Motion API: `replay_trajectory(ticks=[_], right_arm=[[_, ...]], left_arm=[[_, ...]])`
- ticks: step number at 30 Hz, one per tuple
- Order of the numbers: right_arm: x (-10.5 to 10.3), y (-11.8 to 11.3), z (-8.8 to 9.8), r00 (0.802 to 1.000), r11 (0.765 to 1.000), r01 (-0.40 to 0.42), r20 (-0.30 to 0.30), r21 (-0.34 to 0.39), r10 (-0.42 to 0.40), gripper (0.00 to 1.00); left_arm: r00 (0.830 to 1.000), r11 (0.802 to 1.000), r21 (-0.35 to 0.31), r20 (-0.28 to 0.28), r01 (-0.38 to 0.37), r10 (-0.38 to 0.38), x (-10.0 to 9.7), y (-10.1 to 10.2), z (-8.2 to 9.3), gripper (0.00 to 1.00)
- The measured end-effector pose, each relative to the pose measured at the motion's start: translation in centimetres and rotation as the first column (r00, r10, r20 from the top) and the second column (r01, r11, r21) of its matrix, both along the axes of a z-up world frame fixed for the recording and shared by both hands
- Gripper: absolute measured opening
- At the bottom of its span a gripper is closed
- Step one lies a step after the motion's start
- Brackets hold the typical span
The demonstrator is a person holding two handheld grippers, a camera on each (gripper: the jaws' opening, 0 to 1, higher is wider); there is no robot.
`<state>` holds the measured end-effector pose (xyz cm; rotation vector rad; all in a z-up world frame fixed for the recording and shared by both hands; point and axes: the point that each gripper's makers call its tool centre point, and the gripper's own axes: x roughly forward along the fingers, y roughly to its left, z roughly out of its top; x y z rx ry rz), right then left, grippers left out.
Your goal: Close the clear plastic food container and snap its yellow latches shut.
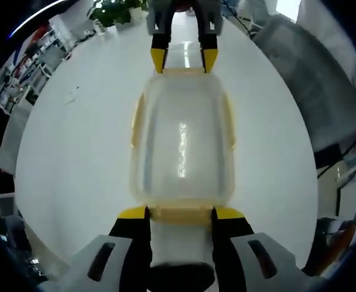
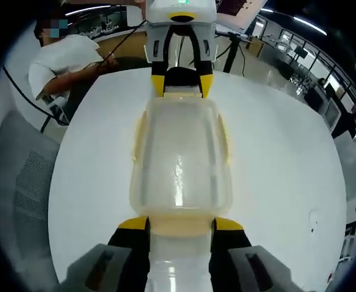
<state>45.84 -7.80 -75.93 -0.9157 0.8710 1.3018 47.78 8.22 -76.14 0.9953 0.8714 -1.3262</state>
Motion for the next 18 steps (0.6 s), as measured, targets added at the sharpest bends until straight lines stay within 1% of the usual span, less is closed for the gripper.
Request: replay_trajectory(ticks=[3,5,9,12,18], right_arm=[[0.1,-0.3,0.7,1.000,1.000,0.006,0.007,0.006,-0.006,0.36],[0.2,-0.5,1.3,1.000,1.000,0.008,0.014,0.009,-0.008,0.36],[0.1,-0.7,2.4,1.000,1.000,0.004,0.026,0.019,-0.004,0.36],[-0.1,-1.0,2.8,0.999,1.000,-0.004,0.032,0.015,0.003,0.36],[-0.2,-2.1,3.6,0.999,1.000,0.001,0.037,0.010,-0.001,0.36]], left_arm=[[1.000,1.000,0.004,0.013,0.006,-0.006,0.1,-0.3,0.6,0.37],[1.000,1.000,-0.001,0.022,0.007,-0.007,0.3,-0.4,1.3,0.37],[1.000,1.000,-0.011,0.031,0.001,-0.001,0.2,-0.7,2.2,0.36],[0.999,1.000,-0.010,0.036,0.002,-0.002,-0.2,-1.0,2.6,0.36],[0.999,1.000,-0.010,0.053,0.006,-0.006,-0.1,-2.1,3.4,0.37]])
